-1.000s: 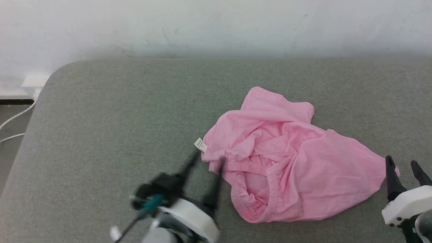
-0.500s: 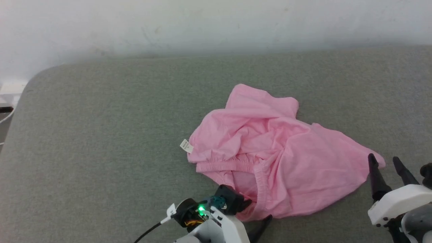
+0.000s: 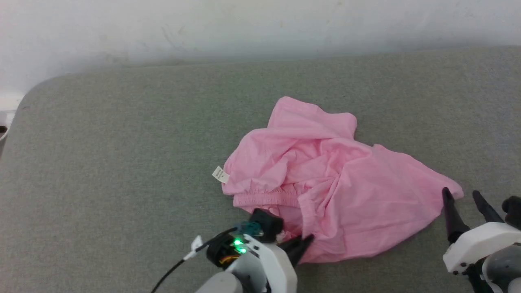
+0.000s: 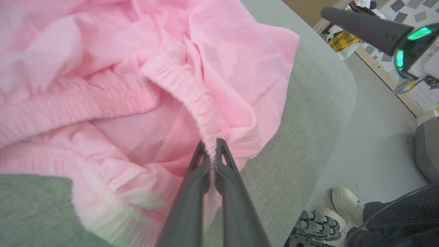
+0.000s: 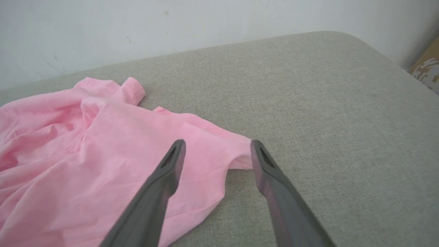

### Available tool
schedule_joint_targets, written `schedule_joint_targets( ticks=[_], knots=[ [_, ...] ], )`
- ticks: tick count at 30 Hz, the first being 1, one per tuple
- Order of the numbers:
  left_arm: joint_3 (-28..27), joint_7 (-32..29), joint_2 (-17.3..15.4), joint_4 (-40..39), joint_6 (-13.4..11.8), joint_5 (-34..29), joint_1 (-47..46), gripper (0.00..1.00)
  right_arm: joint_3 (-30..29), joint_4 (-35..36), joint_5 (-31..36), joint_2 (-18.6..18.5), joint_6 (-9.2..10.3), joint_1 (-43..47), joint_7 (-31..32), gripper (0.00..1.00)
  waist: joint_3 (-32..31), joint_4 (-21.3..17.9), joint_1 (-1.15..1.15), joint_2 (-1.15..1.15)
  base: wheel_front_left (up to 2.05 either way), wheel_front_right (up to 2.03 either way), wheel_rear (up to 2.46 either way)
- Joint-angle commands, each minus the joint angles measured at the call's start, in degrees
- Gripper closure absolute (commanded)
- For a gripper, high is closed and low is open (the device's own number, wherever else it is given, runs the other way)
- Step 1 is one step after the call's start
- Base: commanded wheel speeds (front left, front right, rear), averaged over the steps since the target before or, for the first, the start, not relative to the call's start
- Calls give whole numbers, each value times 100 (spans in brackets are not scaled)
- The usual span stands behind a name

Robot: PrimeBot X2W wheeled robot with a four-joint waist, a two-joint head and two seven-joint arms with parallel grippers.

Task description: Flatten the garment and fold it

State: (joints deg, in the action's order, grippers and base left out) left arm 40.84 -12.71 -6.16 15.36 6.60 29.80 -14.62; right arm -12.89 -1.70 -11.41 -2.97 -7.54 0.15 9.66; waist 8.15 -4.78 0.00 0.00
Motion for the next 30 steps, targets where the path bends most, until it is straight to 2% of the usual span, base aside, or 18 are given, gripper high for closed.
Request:
schedule_joint_targets(
  ticks=[1, 12, 17, 24, 25, 26, 27, 30],
  knots=[
    [-148, 105, -96, -19, -129, 74, 60, 100, -103, -40, 112, 9, 5, -60, 53, 0, 6, 102, 0, 0, 0, 0, 0],
    [-627, 332, -405, -384, -610, 281, 527, 100, -861, -775, 195, 9, 5, -311, 455, 0, 100, 429, 0, 0, 0, 0, 0],
    [-656, 314, -464, -525, -672, 264, 490, 100, -1070, -1160, 324, 9, 5, -676, 680, 0, 255, 462, 0, 0, 0, 0, 0],
    [-634, 276, -491, -622, -694, 239, 387, 100, -1138, -1877, 659, 9, 5, -1142, 1420, 0, 421, 477, 0, 0, 0, 0, 0],
    [-633, 276, -497, -628, -696, 238, 382, 100, -1109, -1919, 677, 9, 5, -1175, 1534, 51, 430, 470, 0, 0, 0, 0, 0],
    [-627, 269, -505, -633, -694, 240, 378, 100, -1074, -1942, 682, 9, 5, -1202, 1652, 56, 436, 463, 0, 0, 0, 0, 0],
    [-624, 262, -513, -641, -695, 240, 374, 100, -1029, -1936, 706, 9, 5, -1215, 1764, 100, 437, 456, 0, 0, 0, 0, 0],
    [-635, 280, -540, -727, -684, 250, 353, 100, -893, -1750, 745, -1, 5, -1196, 2065, 100, 421, 447, 0, 0, 0, 0, 0]
  ],
)
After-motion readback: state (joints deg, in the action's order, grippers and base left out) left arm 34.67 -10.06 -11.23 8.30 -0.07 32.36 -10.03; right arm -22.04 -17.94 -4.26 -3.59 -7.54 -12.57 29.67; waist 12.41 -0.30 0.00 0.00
